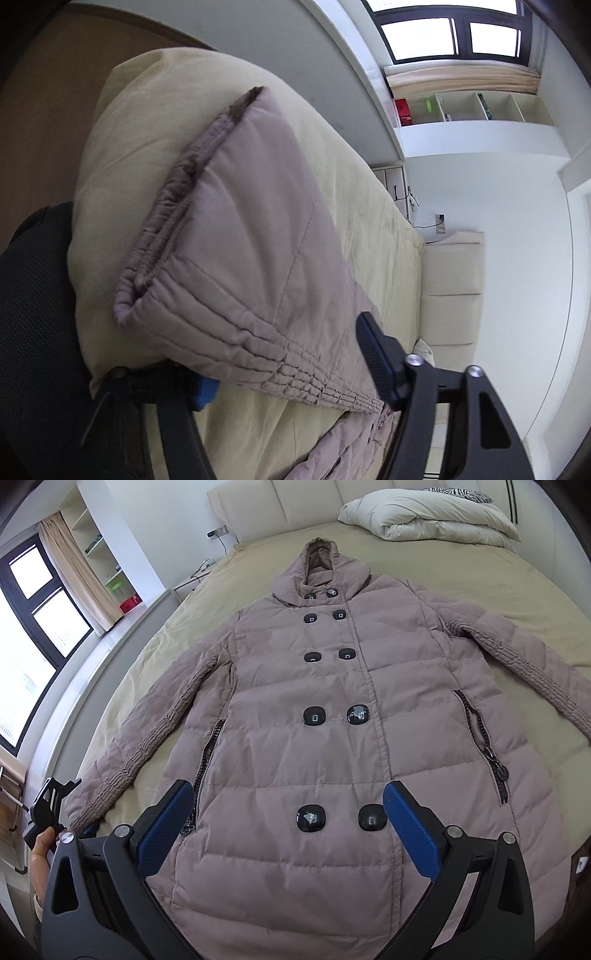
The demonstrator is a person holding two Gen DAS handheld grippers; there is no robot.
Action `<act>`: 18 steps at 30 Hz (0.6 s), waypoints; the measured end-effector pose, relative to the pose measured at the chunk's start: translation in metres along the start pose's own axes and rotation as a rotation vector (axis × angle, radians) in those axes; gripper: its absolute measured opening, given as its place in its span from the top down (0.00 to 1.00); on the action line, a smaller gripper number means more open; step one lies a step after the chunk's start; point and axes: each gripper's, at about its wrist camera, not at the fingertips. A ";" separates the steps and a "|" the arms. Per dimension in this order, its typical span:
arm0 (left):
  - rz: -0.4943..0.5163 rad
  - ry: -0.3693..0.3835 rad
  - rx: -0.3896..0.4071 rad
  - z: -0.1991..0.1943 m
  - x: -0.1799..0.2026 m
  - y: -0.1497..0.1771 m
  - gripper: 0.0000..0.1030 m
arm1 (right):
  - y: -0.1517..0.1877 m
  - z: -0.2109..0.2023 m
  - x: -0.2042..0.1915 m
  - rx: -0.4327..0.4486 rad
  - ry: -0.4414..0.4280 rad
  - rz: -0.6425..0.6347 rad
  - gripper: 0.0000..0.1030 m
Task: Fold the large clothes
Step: 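Grasp a sleeve cuff with the left tool and fold it across the coat body, then grasp the other sleeve cuff with the right tool and lift it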
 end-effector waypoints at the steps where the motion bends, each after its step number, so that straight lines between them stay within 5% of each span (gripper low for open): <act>1: 0.035 -0.001 0.000 0.004 0.006 -0.003 0.68 | 0.001 0.000 0.001 0.004 0.000 0.003 0.00; 2: 0.086 0.000 0.003 0.005 0.017 -0.005 0.80 | 0.001 0.000 0.004 0.008 -0.002 0.010 0.00; 4: 0.271 -0.011 0.038 0.001 0.051 -0.002 0.80 | 0.001 -0.002 0.012 0.021 -0.009 0.028 0.00; 6: 0.563 -0.010 0.090 -0.005 0.096 0.020 0.81 | 0.000 -0.002 0.019 0.031 -0.022 0.038 0.00; 10: 1.163 0.026 0.146 -0.009 0.158 0.117 0.85 | -0.011 0.000 0.038 0.039 -0.068 0.065 0.08; 14: 1.588 0.095 0.150 -0.010 0.158 0.215 0.86 | -0.038 0.007 0.063 0.006 -0.241 0.178 0.16; 18: 1.825 0.123 0.107 -0.005 0.135 0.275 0.86 | -0.070 0.022 0.072 -0.062 -0.494 0.250 0.16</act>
Point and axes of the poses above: each gripper's, at about its wrist camera, not at the fingertips, and z roughly the way its jaws point, x to its right, y to its underside, and after that the axes turned 1 degree about x, right-handed
